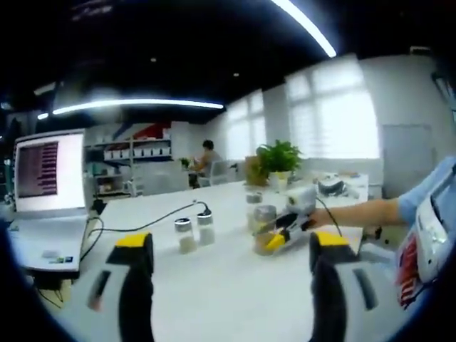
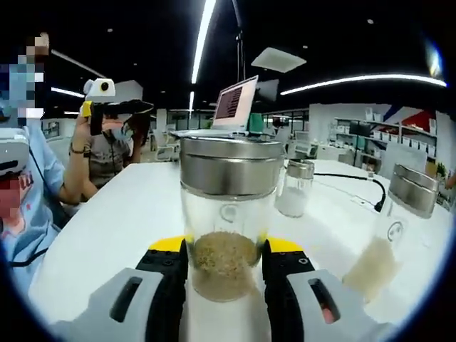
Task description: Rotate the seasoning bottle until the label or dispensing opening points toward the visible target arrow and the bottle remains upright within the marked orientation range
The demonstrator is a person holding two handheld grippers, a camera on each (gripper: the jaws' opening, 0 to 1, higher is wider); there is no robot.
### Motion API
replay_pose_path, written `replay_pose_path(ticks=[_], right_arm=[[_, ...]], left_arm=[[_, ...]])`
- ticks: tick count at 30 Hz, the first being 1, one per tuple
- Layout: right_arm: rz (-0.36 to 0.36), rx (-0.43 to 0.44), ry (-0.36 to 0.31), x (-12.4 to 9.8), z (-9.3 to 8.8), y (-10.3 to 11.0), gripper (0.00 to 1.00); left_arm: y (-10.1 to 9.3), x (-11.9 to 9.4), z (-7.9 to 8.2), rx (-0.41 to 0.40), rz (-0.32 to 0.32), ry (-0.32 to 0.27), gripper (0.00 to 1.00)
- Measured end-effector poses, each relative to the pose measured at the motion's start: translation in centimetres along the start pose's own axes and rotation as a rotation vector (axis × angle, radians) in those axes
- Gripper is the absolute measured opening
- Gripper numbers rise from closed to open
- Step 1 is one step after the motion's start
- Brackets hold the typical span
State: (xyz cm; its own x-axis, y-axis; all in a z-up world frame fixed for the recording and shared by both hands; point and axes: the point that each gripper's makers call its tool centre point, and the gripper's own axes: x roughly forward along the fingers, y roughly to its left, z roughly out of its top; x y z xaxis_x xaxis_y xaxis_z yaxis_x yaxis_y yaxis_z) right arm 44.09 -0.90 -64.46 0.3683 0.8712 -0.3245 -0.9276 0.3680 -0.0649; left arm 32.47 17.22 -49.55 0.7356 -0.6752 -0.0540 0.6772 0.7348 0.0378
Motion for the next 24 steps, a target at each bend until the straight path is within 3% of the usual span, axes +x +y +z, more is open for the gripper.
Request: replay_pose_path(ticks=[3,7,11,12,14,15,16,18,21,24], right_arm=[[-0.034,0.008,0.006,-0.2,-0.1,-0.4,0.47],[-0.224,0.040,-0.058,-1.6,0.7,-2.1,0.67],[-0.342,0.125,-0.126,-3.2,1.6,-1.9,0.72],[-0.388,0.162,-0.167,-3.6,2.2,-1.7,0.76],[-0.411,0.186,-0.314,-3.9,4.0,-1.0,0.86],[-0.421,0.251,-0.404,-4.0,5.1,-0.3,0.90],[-0.437,0.286,-0.422,-4.1,5.2,-0.1,0.93],[-0.530,0.368,-0.405,-4.3,4.9,-0.2,0.99],[-0.706,0.359,-0.360,-4.7,4.1,-0.9,0.99],[-0.800,0.378,-0.340,-4.1,3.5,-1.3,0.99]], left_arm=[[0.2,-0.1,0.0,-0.001,0.002,0.004,0.96],[0.2,0.1,0.3,-0.012,-0.008,-0.015,0.96],[-0.1,0.3,-0.1,-0.015,-0.017,-0.003,0.95],[-0.2,0.4,-0.2,0.001,-0.016,0.004,0.95],[-0.1,0.5,-0.4,0.042,-0.010,0.025,0.93],[-0.2,0.6,-0.5,0.048,-0.008,0.031,0.93],[-0.2,0.7,-0.5,0.048,-0.008,0.033,0.92],[-0.3,0.8,-0.5,0.026,-0.021,0.029,0.93],[-0.6,0.9,-0.3,0.006,-0.041,0.016,0.93],[-0.6,1.0,-0.5,0.013,-0.040,0.024,0.93]])
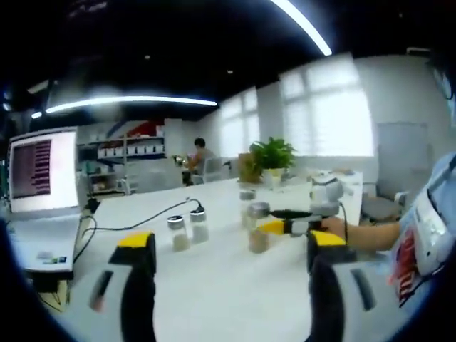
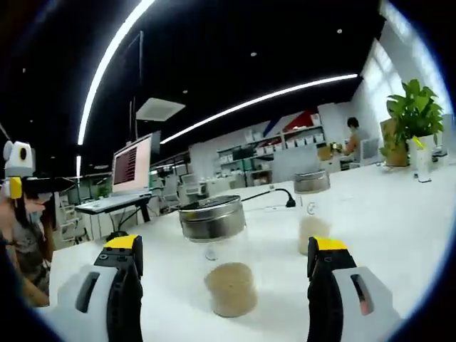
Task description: Rotate the seasoning bottle until the label or dispensing opening points toward the visible target arrow and the bottle remains upright within the marked orientation range
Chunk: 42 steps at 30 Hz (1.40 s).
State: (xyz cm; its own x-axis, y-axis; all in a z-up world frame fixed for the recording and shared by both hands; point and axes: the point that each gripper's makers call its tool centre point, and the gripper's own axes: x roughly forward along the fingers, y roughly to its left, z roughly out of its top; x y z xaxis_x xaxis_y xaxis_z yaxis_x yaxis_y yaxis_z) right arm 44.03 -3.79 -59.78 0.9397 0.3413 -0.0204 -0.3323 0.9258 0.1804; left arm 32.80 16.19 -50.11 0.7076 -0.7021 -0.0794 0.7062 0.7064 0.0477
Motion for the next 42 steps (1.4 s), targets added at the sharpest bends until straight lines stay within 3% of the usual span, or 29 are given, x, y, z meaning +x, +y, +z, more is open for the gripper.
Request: replay_pose_path(ticks=[3,8,11,13,15,17,20,21,23,25,35,37,40,42], right_arm=[[-0.023,0.034,0.037,1.4,-0.9,0.5,0.99],[-0.061,0.050,0.002,3.4,-0.5,1.1,0.98],[-0.116,-0.014,-0.018,4.0,-0.2,0.6,0.95],[-0.164,-0.019,-0.006,4.1,-0.6,0.2,0.87],[-0.145,0.038,0.015,4.3,-0.9,0.7,0.76],[-0.146,0.031,0.008,4.6,-0.7,0.8,0.72],[-0.168,-0.021,0.105,4.6,-2.0,0.5,0.70],[-0.175,-0.014,0.089,4.5,-1.7,0.5,0.68],[-0.190,-0.017,0.091,4.3,-1.7,0.2,0.61],[-0.233,-0.097,0.136,3.9,-2.1,-0.9,0.48],[-0.187,-0.111,0.124,4.3,-2.4,-0.8,0.47],[-0.180,-0.116,0.120,4.4,-2.3,-0.8,0.47],[-0.159,-0.122,0.113,4.6,-2.3,-0.8,0.47],[-0.092,-0.129,0.098,4.9,-2.3,0.0,0.47]], left_arm=[[0.1,0.0,-0.2,0.000,0.001,0.008,0.92],[0.7,-0.1,-0.2,-0.013,0.009,0.006,0.92],[1.0,0.0,-0.5,-0.015,0.011,0.014,0.92],[1.2,0.0,-0.7,-0.024,0.014,0.018,0.92],[1.2,0.0,-0.7,-0.029,0.015,0.021,0.91],[1.2,0.0,-0.7,-0.030,0.014,0.020,0.91],[1.0,-0.1,-0.7,-0.035,0.008,0.019,0.91],[1.0,-0.1,-0.7,-0.036,0.007,0.019,0.91],[0.9,0.0,-0.7,-0.036,0.006,0.020,0.91],[0.8,0.1,-0.8,-0.033,0.004,0.026,0.91],[0.2,0.3,-1.2,-0.033,-0.016,0.040,0.90],[0.9,0.0,-0.6,-0.078,0.030,0.003,0.89],[1.4,-0.5,-0.3,-0.073,0.038,-0.011,0.89],[1.8,-0.7,-0.3,-0.051,0.057,-0.009,0.87]])
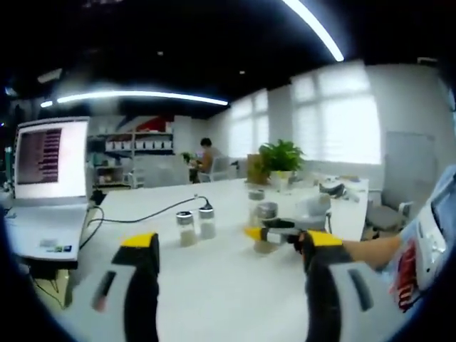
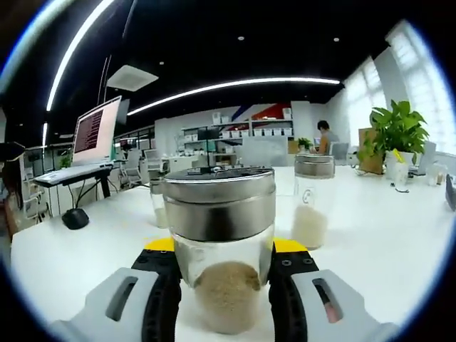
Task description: Rotate the seasoning bottle until the label or dispensing opening points toward the visible target arrow and the bottle remains upright within the marked orientation range
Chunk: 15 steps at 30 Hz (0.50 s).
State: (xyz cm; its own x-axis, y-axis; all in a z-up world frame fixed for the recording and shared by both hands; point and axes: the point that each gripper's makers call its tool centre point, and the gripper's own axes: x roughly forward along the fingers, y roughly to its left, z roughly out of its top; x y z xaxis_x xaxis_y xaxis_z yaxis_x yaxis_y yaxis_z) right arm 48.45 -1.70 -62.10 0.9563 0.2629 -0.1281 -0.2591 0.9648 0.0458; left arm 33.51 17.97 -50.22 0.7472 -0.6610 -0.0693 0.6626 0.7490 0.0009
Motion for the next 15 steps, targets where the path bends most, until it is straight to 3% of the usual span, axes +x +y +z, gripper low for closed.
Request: replay_pose_path(ticks=[2,5,10,14,15], right_arm=[[0.028,0.005,-0.009,0.1,0.0,0.5,0.47],[0.051,-0.008,0.029,-0.1,-0.1,0.8,0.47],[0.174,-0.030,0.083,-0.2,-0.3,1.3,0.47],[0.281,-0.027,0.047,-0.3,0.0,1.5,0.46],[0.320,-0.061,0.053,-0.4,-0.1,1.7,0.46]], left_arm=[[0.3,-0.2,0.1,0.017,0.020,0.003,0.87],[0.3,-0.4,0.4,0.000,0.027,-0.017,0.86],[-0.2,-0.3,0.4,0.002,0.007,-0.023,0.86],[-0.1,-0.2,0.1,0.001,0.007,-0.007,0.86],[-0.1,-0.2,0.1,-0.002,0.005,-0.008,0.86]])
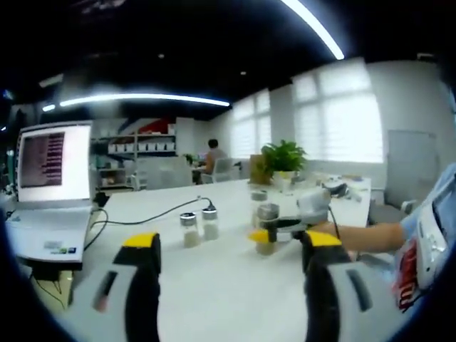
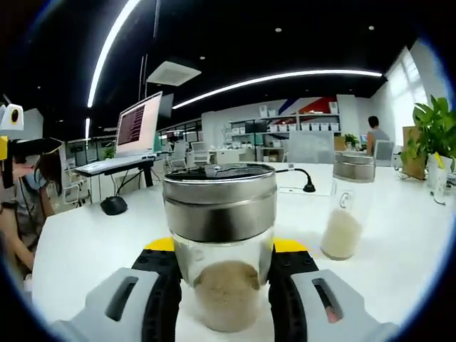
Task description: Rotate the seasoning bottle until the label or dispensing opening points toward the visible target arrow and the bottle remains upright within the marked orientation range
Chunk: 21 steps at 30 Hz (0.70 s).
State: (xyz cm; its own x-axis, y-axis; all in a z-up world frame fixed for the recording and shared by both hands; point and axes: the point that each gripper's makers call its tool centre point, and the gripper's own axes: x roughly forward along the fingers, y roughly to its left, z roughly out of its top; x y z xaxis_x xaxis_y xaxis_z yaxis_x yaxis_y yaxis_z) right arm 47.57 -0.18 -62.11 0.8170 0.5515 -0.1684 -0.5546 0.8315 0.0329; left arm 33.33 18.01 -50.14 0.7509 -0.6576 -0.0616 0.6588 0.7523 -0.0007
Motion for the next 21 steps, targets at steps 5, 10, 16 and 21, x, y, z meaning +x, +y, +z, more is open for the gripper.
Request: replay_pose_path(ticks=[5,10,16,21], right_arm=[[0.125,0.006,0.009,-0.2,0.1,0.7,0.46],[0.258,-0.056,0.087,-1.0,-0.5,1.7,0.46],[0.448,-0.120,0.151,-1.6,-1.0,2.6,0.46],[0.690,-0.154,0.126,-2.3,-1.0,3.2,0.46]], left_arm=[[0.4,-0.1,0.4,0.008,0.021,-0.018,0.85],[0.3,-0.3,0.5,0.012,0.021,-0.016,0.85],[0.6,-0.4,0.7,0.002,0.024,-0.019,0.85],[0.3,-0.2,0.4,0.009,0.009,-0.001,0.85]])
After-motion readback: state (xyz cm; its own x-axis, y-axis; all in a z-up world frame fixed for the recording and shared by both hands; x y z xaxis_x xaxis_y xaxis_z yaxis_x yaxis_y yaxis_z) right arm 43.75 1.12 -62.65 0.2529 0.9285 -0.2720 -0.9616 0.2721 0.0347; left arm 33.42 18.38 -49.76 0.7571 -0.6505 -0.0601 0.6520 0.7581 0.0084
